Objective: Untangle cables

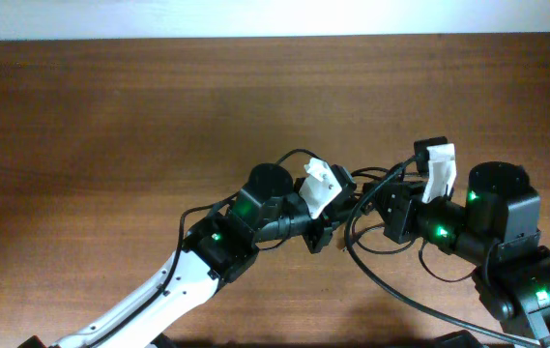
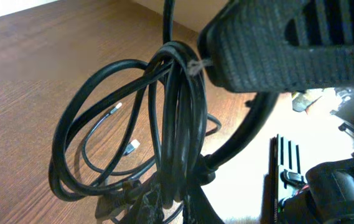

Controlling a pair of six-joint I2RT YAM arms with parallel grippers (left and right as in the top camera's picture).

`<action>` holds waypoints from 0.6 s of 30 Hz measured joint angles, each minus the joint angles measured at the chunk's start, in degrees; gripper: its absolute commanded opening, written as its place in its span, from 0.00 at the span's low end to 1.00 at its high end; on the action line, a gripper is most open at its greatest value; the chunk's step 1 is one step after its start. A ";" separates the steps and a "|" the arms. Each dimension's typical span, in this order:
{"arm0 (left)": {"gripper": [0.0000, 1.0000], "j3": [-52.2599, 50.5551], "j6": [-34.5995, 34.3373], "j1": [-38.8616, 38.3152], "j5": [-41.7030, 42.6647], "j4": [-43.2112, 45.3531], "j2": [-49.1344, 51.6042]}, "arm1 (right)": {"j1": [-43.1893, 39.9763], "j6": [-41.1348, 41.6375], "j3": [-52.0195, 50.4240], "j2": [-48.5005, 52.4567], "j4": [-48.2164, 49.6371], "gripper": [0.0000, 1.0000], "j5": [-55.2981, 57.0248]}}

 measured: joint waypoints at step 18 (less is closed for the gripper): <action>0.00 -0.02 0.15 0.00 6.43 5.90 0.00 | 0.00 -0.33 0.00 -0.11 0.17 0.23 0.02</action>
